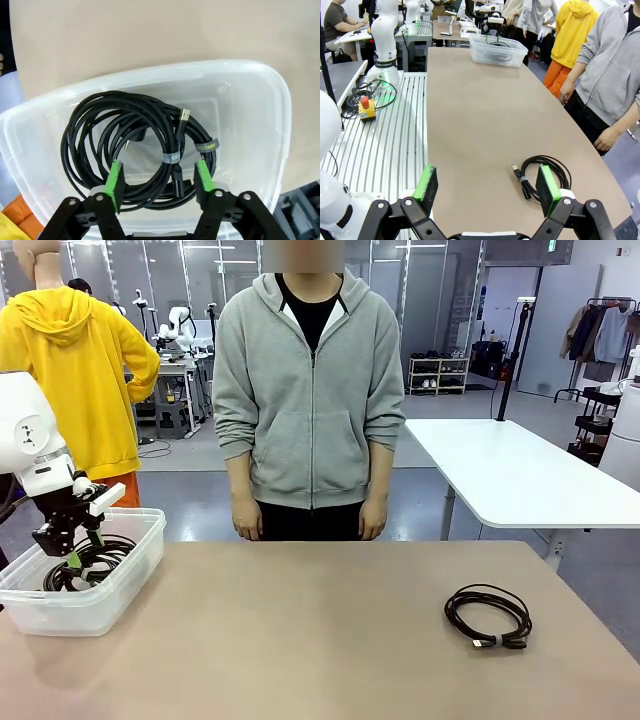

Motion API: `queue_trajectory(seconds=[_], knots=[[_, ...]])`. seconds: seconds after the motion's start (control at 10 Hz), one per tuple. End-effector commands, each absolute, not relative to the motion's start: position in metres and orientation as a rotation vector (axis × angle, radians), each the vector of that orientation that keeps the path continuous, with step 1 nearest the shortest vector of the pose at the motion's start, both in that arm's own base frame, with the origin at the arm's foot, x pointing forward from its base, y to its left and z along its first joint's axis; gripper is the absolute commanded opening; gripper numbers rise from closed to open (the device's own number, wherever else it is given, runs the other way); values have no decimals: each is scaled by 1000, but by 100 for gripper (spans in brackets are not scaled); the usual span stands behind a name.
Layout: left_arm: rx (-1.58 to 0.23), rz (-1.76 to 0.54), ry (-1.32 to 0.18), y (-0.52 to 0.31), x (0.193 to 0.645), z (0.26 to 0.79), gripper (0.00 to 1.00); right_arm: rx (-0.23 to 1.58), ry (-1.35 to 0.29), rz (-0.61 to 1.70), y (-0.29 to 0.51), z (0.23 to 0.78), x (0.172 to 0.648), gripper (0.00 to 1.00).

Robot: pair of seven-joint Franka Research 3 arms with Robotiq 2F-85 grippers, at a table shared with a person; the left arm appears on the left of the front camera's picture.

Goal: Organize and store the cables.
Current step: Place the USB Extension Cable into the Organizing box.

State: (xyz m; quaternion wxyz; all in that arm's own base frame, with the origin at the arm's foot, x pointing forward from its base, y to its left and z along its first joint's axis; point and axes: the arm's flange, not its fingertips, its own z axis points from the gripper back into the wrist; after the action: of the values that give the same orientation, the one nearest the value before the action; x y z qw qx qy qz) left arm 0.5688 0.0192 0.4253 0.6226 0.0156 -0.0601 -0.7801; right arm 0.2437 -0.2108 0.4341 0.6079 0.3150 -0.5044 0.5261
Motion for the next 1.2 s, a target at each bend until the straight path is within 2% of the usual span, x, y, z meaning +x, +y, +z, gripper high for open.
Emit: queue_trajectory(seconds=[0.0,0.2,0.3,1.1], knots=[[87,-1745,-119,14,571,428,100,730,-1184,1206,-207,435,243,100],[162,-1650,-150,14,567,441,100,730,-1184,1206,-207,435,243,100],[59,-1760,-138,14,570,428,100,730,-1184,1206,-207,435,243,100],[59,-1760,-138,14,570,428,100,730,-1184,1206,-207,435,243,100]])
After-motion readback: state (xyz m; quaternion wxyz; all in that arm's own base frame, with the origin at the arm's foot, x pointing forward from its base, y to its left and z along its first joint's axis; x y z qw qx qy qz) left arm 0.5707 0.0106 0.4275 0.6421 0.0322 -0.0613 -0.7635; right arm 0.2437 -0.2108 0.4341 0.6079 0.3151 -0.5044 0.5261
